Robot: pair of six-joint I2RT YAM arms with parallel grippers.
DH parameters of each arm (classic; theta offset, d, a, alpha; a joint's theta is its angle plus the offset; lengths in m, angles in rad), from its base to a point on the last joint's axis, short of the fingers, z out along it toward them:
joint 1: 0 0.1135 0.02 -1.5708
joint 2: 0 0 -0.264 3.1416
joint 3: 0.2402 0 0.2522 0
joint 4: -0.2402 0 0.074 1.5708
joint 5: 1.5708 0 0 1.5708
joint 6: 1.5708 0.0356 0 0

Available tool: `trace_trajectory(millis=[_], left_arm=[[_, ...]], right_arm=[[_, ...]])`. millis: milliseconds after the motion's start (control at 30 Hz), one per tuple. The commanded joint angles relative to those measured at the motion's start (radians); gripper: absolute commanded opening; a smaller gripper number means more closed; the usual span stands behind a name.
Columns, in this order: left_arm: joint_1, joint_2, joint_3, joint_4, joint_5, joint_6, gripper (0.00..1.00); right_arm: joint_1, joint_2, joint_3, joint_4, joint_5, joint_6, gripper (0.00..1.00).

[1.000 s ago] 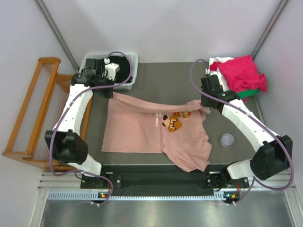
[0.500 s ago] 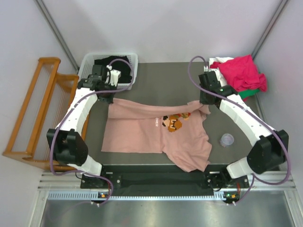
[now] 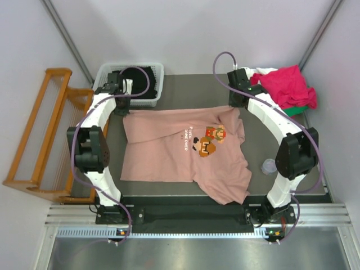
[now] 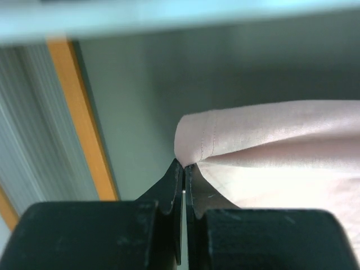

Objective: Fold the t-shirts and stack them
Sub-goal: Fold the tshirt

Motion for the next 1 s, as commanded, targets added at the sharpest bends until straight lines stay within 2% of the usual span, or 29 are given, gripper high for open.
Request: trace_trajectory(millis=[0,200,367,567,700,967], left_arm=[[-0.002,0.068,0.171,0.017,0.037,-0.017,0.00],[-0.026,0.171,0.350,-0.027,0.032,-0.029,0.00],[-0.036,0.192,0.398,-0.021,-0.012,-0.028,0.00],[-0.036,0.102,0.250,-0.033,0.026,0.005,0.00],[-0.042,0.030,0.136,-0.059,0.103,0.029,0.00],[-0.066,-0.065,0.084,-0.121,0.133,0.037,0.00]], right_arm=[[-0.027,-0.014,-0.002,0.058,0.014,-0.013,0.00],[-0.053,0.009,0.009,0.084,0.004,-0.020,0.00],[-0.074,0.029,0.043,0.079,-0.019,-0.023,0.00],[-0.074,-0.049,-0.064,0.096,-0.056,0.006,0.00],[-0.070,-0.102,-0.135,0.067,-0.076,0.037,0.00],[-0.051,-0.189,-0.243,0.018,-0.110,0.059,0.00]])
